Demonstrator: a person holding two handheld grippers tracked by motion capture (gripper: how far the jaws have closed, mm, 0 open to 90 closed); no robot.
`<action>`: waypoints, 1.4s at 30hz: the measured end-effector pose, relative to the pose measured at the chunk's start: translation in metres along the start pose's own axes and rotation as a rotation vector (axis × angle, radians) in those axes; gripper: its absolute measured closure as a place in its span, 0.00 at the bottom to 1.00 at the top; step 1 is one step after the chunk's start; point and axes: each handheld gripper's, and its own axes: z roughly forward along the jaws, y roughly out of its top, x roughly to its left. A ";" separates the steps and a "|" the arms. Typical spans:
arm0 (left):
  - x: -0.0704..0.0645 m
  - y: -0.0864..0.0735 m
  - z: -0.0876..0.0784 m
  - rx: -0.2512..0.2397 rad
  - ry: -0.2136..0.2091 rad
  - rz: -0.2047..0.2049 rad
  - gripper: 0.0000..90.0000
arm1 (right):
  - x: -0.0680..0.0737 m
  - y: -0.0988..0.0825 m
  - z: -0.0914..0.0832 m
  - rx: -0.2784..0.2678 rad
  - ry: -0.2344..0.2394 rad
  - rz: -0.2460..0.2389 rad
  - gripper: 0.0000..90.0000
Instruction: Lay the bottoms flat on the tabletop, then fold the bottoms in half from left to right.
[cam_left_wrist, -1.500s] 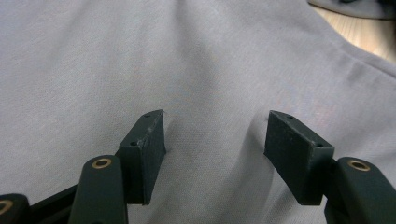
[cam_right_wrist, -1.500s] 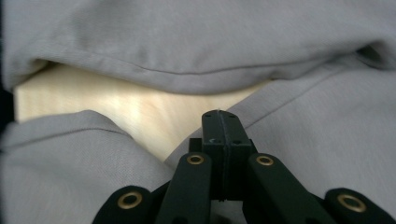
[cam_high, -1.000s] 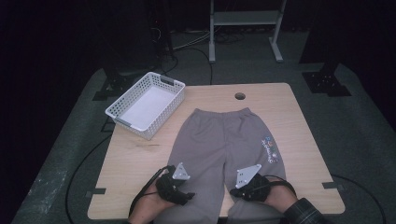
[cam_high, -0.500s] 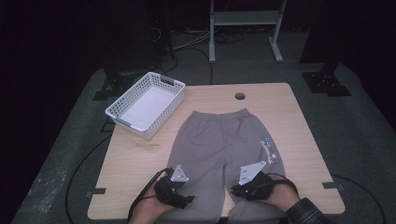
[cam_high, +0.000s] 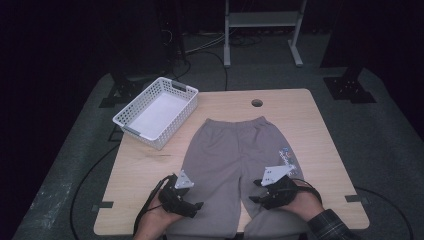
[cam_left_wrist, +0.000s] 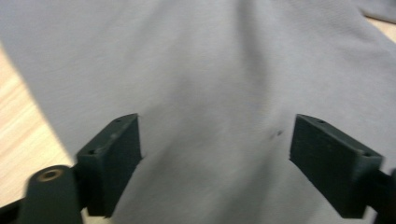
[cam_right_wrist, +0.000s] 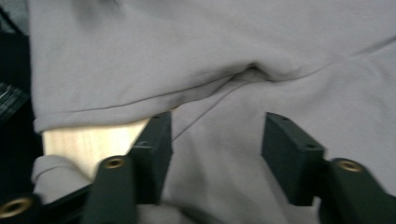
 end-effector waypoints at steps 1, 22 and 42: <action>0.002 -0.001 0.000 -0.005 0.007 -0.009 0.16 | -0.001 0.000 0.000 0.004 -0.004 -0.001 0.40; 0.038 -0.013 0.003 -0.012 0.076 -0.165 0.14 | -0.015 -0.006 -0.002 0.001 -0.070 0.087 0.26; 0.041 -0.007 0.011 -0.055 0.086 -0.195 0.50 | -0.013 -0.005 0.001 0.008 -0.069 0.076 0.26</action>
